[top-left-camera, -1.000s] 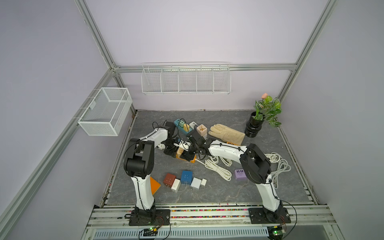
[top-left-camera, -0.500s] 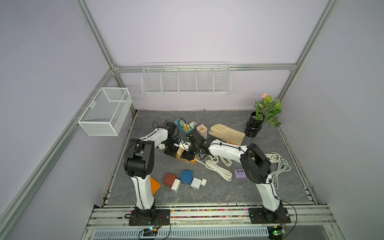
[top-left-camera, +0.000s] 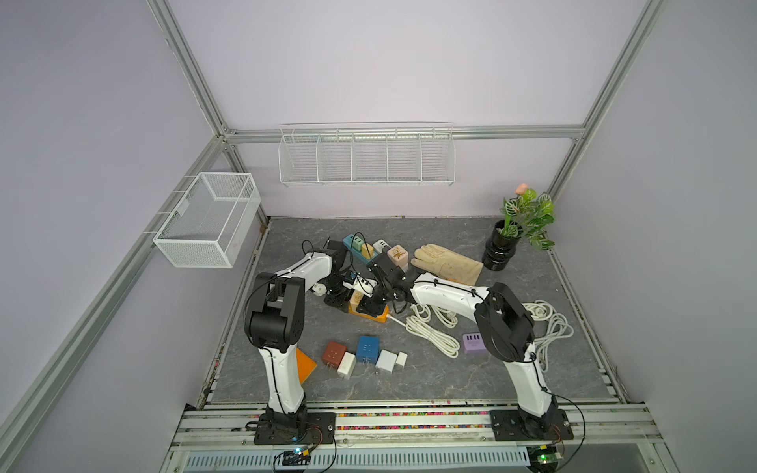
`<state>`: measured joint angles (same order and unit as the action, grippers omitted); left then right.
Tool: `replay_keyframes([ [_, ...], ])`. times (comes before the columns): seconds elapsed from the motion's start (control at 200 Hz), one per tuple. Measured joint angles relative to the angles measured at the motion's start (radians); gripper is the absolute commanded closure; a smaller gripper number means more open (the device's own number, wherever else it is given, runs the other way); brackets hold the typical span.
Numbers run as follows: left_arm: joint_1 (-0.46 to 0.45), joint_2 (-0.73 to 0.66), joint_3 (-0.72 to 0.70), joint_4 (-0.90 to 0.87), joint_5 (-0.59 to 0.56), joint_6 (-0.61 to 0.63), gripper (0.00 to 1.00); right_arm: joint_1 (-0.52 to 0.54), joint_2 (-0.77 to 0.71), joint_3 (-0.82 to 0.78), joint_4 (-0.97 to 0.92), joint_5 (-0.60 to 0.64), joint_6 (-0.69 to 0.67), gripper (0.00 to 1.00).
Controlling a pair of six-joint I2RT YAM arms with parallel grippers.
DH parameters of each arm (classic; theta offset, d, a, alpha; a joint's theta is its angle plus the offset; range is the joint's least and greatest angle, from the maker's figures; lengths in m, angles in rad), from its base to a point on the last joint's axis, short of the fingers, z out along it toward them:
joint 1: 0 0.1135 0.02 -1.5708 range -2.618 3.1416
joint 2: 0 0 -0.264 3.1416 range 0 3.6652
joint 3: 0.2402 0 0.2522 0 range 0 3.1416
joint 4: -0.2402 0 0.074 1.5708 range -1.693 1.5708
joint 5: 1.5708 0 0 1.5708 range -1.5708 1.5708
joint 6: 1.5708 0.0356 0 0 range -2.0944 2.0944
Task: Pull the plug off the socket
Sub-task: Remove the plug from the socket.
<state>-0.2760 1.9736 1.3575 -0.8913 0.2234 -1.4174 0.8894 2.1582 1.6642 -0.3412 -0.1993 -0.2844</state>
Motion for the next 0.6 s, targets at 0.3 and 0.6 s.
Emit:
replay_keyframes([
  [0.3,-0.013,0.0,-0.001,-0.009,0.038,-0.003,1.0,-0.004,-0.042,-0.03,-0.028,-0.001,0.027,0.73],
  [0.6,-0.032,0.0,-0.001,-0.011,0.091,-0.003,1.0,0.014,-0.096,-0.074,-0.056,0.076,0.014,0.74],
])
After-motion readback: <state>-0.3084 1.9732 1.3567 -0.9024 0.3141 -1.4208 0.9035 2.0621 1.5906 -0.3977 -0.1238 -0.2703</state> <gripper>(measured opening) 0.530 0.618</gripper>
